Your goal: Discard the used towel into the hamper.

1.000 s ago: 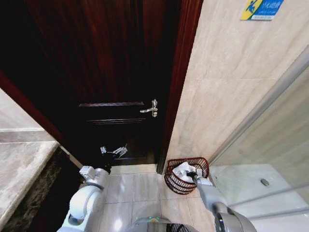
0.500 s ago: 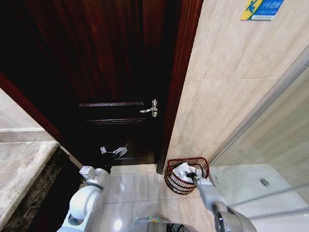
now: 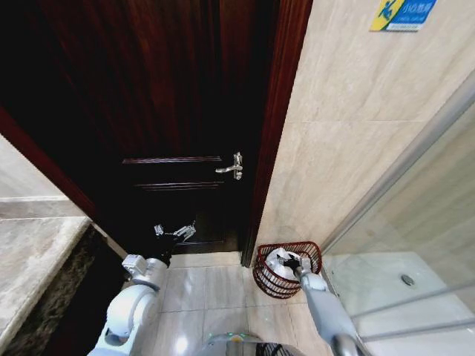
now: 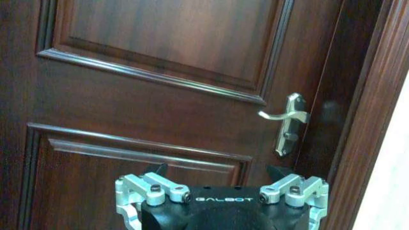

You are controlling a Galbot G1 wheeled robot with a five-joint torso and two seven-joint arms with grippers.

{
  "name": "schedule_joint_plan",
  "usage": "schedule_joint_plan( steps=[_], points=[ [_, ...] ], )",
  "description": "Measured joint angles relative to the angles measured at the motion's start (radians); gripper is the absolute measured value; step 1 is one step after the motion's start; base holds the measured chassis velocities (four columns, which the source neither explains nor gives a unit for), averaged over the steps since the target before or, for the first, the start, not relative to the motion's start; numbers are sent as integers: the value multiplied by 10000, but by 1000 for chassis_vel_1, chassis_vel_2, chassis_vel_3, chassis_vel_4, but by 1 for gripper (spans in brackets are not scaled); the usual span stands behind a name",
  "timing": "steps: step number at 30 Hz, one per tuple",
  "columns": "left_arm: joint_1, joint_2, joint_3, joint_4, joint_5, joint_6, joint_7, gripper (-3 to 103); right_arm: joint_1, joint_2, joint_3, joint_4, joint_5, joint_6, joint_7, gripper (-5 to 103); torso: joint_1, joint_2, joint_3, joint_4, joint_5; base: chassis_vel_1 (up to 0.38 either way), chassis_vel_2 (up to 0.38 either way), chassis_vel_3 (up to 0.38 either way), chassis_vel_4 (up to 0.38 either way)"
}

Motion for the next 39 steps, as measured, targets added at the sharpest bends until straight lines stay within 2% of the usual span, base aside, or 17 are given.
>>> schedule_joint_plan(
  steps=[2, 6, 9, 10, 13, 14, 18, 19, 22, 26, 29, 36, 39],
  points=[
    [1, -1, 0, 0, 0, 0, 0, 100, -473, -105, 265, 424, 12, 469, -1, 100, 0, -1, 0, 2, 6, 0, 0, 0, 0],
    [0, 0, 0, 0, 0, 0, 0, 100, -1007, -210, 513, 1053, 95, 651, 59, 100, 1, 0, 1, 1, 2, 0, 0, 0, 0],
    [1, 0, 0, 0, 0, 0, -1, 100, -2143, -232, 1028, 2503, 130, 756, 220, 100, 0, -1, 0, 0, 3, 0, 0, 0, 0],
    [1, 0, 0, 0, 0, 0, -1, 100, -2143, -232, 1028, 2503, 130, 756, 220, 100, 0, -1, 0, 0, 3, 0, 0, 0, 0],
    [0, -1, 0, 0, 0, 0, 0, 100, -3274, 54, 1510, 4112, 470, 818, 575, 100, 0, -2, 0, 0, 4, 0, 0, 0, 0],
    [0, -1, 0, 0, 0, 0, 0, 100, -3274, 54, 1510, 4112, 470, 818, 575, 100, 0, -2, 0, 0, 4, 0, 0, 0, 0],
    [2, 0, 0, 0, 0, 0, 0, 100, -4604, 527, 2087, 6549, 753, 1053, 1166, 100, 0, -1, 0, 2, 0, 0, 0, 0, 0],
    [2, 0, 0, 0, 0, 0, 0, 100, -4604, 527, 2087, 6549, 753, 1053, 1166, 100, 0, -1, 0, 2, 0, 0, 0, 0, 0],
    [1, -1, 0, 0, 0, 0, 0, 100, -5580, 744, 2488, 8541, 1122, 1085, 1549, 100, 0, -1, 0, 2, -1, 0, 0, 0, 0],
    [1, 0, -1, 0, 0, 0, 0, 100, -6130, 816, 2771, 9669, 1304, 1105, 1674, 100, 0, -1, 0, 1, 1, 0, 0, 0, 0],
    [1, 0, 0, 0, 0, 0, 0, 100, -6966, 899, 3209, 11284, 1846, 998, 1794, 100, 1, -1, 0, 1, 0, 0, 0, 0, 0],
    [0, 0, 0, 0, 0, 0, 0, 100, -7563, 1154, 3424, 13519, 2523, 617, 1987, 100, 1, 0, 0, 2, -2, 0, 0, 0, 0],
    [1, 0, 0, 0, 0, 0, 0, 100, -7539, 1202, 3435, 14026, 2525, 475, 2037, 100, 1, 0, 1, 2, 3, 0, 0, 0, 0]
  ],
)
